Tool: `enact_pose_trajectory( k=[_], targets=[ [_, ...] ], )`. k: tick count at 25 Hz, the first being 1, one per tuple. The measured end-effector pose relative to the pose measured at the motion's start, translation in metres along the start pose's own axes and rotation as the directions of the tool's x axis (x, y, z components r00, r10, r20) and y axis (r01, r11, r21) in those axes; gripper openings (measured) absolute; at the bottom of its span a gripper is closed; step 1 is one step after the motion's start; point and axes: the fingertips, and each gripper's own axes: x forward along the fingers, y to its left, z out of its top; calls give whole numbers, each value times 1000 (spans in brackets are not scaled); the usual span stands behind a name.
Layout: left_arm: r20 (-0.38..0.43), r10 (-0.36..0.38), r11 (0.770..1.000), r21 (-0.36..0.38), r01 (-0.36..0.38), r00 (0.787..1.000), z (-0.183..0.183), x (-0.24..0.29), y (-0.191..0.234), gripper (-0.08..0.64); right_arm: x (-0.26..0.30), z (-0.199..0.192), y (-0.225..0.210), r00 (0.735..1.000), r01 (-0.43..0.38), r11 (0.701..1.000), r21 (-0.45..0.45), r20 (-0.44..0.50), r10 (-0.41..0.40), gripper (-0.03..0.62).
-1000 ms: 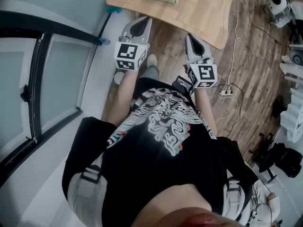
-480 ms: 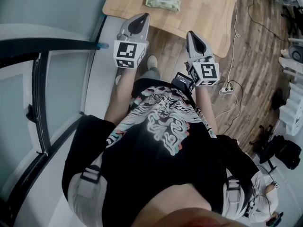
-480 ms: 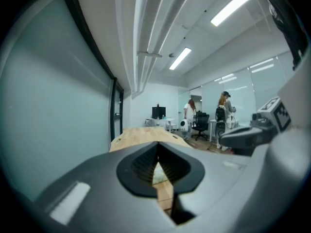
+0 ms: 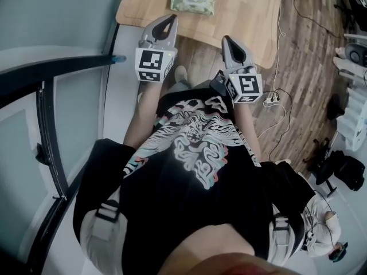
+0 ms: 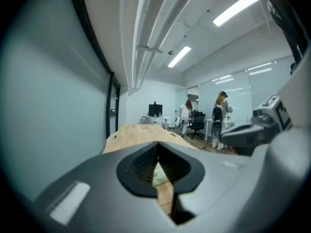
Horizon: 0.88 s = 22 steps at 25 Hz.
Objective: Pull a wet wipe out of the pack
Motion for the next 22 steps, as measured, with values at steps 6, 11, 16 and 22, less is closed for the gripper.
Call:
enact_pose_trajectory(
  k=[6, 11, 16, 22],
  targets=[
    [1, -17, 1000, 4, 17, 1000, 1, 12, 0, -8, 3, 3, -15, 1000, 25, 1000, 3, 1, -25, 0],
    [-4, -7, 1000, 9, 7, 1000, 3, 21, 7, -8, 9, 6, -22, 999, 31, 1000, 2, 8, -31, 0],
    [-8, -9, 1000, 25, 9, 1000, 4, 33, 11, -8, 21, 3, -33, 1000, 17, 1000, 18, 7, -17, 0],
    [-4, -17, 999, 44, 17, 1000, 13, 54, 17, -8, 39, 12, -55, 999, 41, 999, 34, 26, -42, 0]
  ],
)
